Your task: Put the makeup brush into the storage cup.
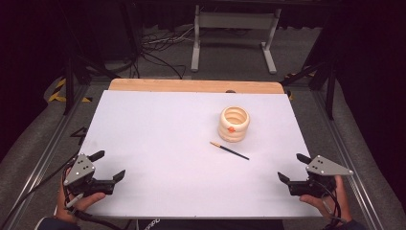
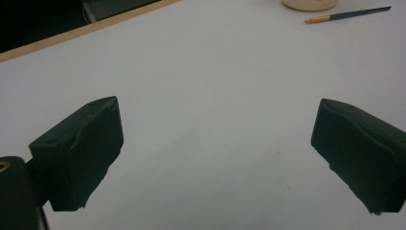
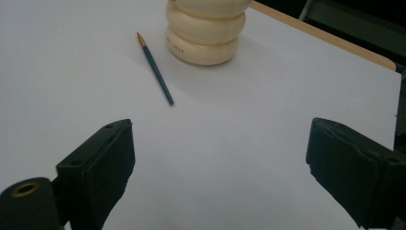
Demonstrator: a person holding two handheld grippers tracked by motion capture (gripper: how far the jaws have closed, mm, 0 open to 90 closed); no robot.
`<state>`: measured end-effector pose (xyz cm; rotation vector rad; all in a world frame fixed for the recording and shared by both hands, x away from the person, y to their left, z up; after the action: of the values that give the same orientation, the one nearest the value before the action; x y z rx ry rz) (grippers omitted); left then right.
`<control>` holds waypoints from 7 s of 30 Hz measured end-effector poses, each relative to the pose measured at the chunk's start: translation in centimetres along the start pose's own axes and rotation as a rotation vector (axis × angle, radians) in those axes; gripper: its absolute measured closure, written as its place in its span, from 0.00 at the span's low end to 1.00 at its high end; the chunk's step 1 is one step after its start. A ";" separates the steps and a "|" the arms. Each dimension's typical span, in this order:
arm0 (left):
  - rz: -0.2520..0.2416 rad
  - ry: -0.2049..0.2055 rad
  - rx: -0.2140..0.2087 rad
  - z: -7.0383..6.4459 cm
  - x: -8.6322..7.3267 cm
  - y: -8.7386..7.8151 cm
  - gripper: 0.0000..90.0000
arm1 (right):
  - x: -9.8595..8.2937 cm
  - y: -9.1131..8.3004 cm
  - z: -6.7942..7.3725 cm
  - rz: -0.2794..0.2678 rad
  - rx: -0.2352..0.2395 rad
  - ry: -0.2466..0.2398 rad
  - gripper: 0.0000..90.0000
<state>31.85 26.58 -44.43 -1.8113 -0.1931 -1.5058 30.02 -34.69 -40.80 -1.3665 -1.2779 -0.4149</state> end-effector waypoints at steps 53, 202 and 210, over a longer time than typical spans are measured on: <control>0.033 -0.003 -0.053 -0.4 -0.6 0.0 0.04 | 8.8 10.1 5.5 0.412 0.196 -0.431 0.41; 0.030 -0.028 -0.062 -0.2 -0.8 0.0 0.06 | 12.1 11.1 6.6 0.265 0.201 -0.266 0.94; 0.032 -0.026 -0.052 -0.2 -0.8 0.0 0.07 | 12.0 9.6 6.2 0.120 0.189 -0.184 0.94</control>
<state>31.50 26.68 -45.14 -1.8671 -0.1382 -1.4779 39.59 -21.66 -37.07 -1.3346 -1.3396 -0.0844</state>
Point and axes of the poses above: each handheld gripper's, and its own axes: y roughly forward along the jaws, x roughly out of its top, z roughly to its left, the point moved 2 cm from there along y, roughly forward along the jaws, and after that the axes turned 12 degrees about -x, right-handed, at the moved point
